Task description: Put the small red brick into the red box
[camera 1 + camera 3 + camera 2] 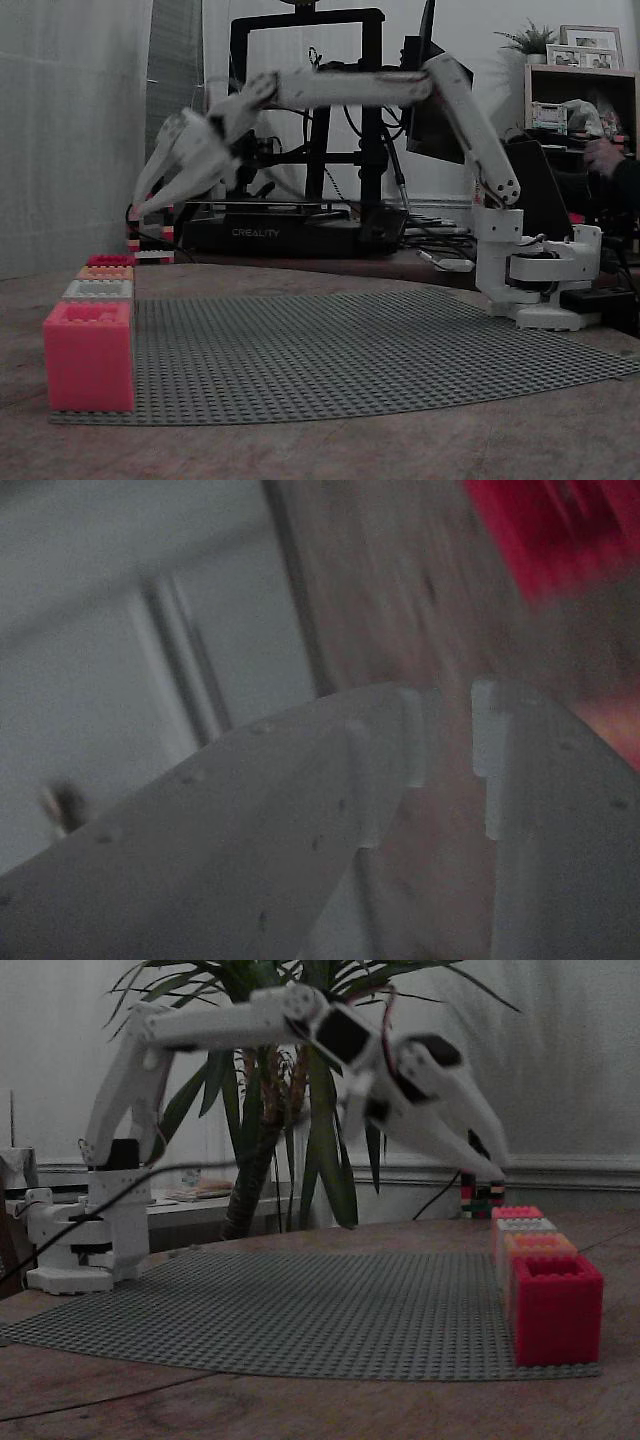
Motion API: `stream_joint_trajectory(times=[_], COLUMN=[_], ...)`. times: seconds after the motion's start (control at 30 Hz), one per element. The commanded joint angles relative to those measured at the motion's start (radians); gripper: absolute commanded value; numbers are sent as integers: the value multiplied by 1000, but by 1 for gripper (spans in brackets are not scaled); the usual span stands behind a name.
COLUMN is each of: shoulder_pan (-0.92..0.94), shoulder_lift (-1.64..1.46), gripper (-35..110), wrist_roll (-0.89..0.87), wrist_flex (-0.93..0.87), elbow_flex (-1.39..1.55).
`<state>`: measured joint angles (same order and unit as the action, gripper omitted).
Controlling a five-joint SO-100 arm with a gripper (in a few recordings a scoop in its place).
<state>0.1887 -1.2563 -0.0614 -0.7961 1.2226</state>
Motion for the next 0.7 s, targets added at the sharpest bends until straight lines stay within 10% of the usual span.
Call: stream_joint_trajectory(times=[0.0,0.67], shoulder_pan=[-86,-175], shoulder_lift=[-408,-1652], gripper=[0,0], wrist_roll=[95,104], wrist_flex=[3,-462], elbow_flex=[388,1525])
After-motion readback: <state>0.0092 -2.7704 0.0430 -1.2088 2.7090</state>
